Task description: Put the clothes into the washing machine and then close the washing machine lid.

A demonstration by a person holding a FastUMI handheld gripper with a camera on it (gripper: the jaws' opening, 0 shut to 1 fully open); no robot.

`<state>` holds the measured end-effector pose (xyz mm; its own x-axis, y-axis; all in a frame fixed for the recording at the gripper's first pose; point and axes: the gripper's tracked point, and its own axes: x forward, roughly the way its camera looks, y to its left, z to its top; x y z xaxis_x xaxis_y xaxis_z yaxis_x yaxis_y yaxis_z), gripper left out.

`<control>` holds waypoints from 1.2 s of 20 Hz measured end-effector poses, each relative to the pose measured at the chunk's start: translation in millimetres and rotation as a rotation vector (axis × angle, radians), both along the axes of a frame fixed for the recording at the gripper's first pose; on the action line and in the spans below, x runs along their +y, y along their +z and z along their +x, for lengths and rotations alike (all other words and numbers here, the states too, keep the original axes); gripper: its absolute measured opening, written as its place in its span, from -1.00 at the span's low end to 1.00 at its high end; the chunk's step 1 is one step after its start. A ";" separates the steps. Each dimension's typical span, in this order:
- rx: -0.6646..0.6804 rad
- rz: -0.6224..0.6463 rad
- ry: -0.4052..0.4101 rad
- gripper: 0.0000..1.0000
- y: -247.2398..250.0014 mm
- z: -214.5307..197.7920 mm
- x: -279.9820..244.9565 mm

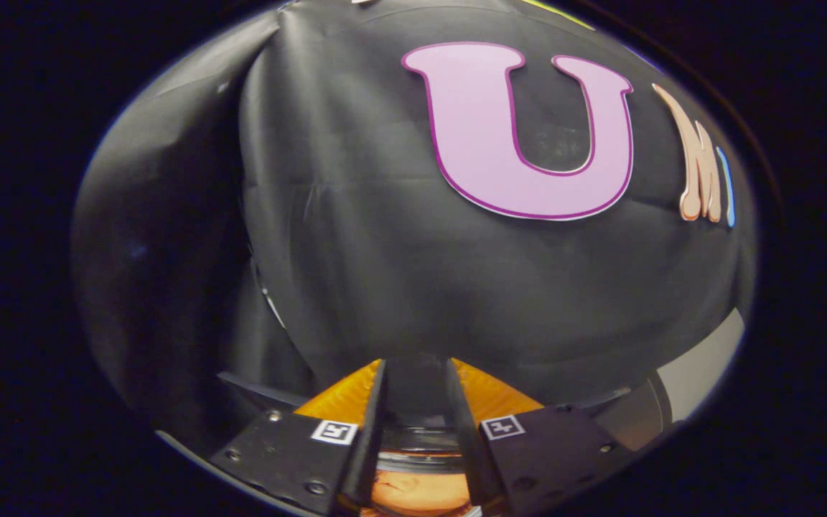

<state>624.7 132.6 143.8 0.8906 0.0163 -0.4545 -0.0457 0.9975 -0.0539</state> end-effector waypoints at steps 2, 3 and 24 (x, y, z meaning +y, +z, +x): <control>0.011 -0.019 -0.009 0.31 -7.7 2.6 -2.9; -0.003 0.002 -0.015 0.48 -8.1 6.5 -1.6; 0.103 0.062 0.035 0.82 -19.3 3.6 -3.1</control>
<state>628.3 129.6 124.5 0.8377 0.0777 -0.5406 -0.0829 0.9964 0.0148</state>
